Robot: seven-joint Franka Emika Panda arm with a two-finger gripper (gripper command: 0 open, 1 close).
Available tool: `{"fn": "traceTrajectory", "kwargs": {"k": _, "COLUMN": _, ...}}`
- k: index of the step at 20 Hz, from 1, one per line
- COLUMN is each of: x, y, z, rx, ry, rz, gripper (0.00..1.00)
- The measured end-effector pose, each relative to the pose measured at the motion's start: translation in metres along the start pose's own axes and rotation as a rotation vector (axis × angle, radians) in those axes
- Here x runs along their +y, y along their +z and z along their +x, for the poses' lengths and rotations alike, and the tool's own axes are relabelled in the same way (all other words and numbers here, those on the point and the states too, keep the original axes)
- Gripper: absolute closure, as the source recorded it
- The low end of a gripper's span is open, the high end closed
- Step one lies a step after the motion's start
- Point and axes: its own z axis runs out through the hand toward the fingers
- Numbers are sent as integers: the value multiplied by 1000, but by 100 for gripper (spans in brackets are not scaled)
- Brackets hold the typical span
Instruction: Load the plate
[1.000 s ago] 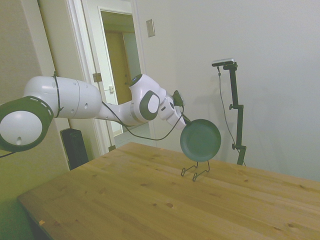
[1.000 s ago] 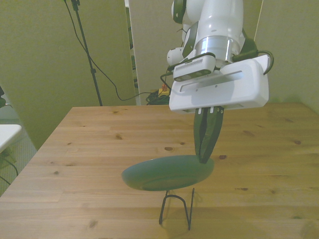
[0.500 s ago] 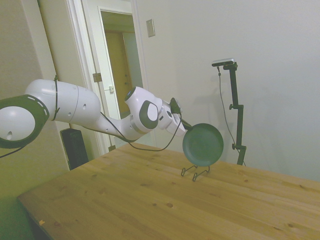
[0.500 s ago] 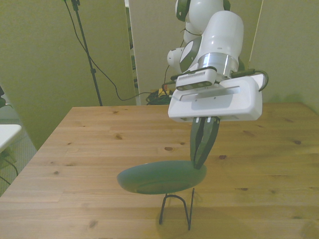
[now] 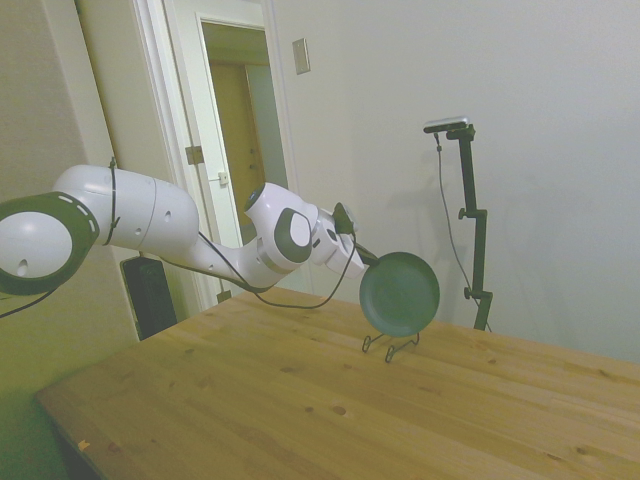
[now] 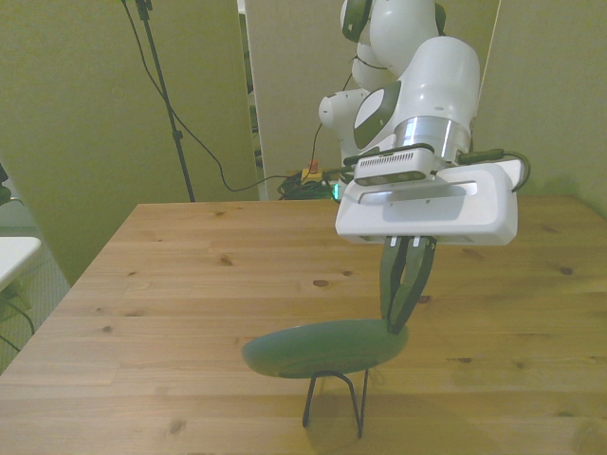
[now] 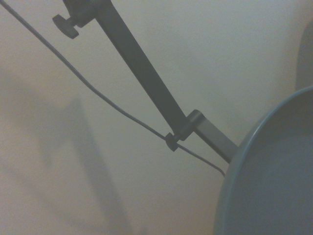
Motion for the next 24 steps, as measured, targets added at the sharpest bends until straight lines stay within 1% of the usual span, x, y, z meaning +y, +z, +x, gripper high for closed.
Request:
{"fn": "traceTrajectory", "kwargs": {"k": 14, "x": 3, "y": 2, "z": -6, "rx": 0, "ry": 0, "rz": -4, "gripper": 100}}
{"fn": "traceTrajectory", "kwargs": {"k": 15, "x": 3, "y": 2, "z": -6, "rx": 0, "ry": 0, "rz": -5, "gripper": 0}}
{"fn": "traceTrajectory", "kwargs": {"k": 19, "x": 6, "y": 4, "z": -8, "rx": -3, "ry": -28, "rz": -16, "gripper": 0}}
{"fn": "traceTrajectory", "kwargs": {"k": 24, "x": 10, "y": 8, "z": -6, "rx": 11, "ry": -31, "rz": -40, "gripper": 0}}
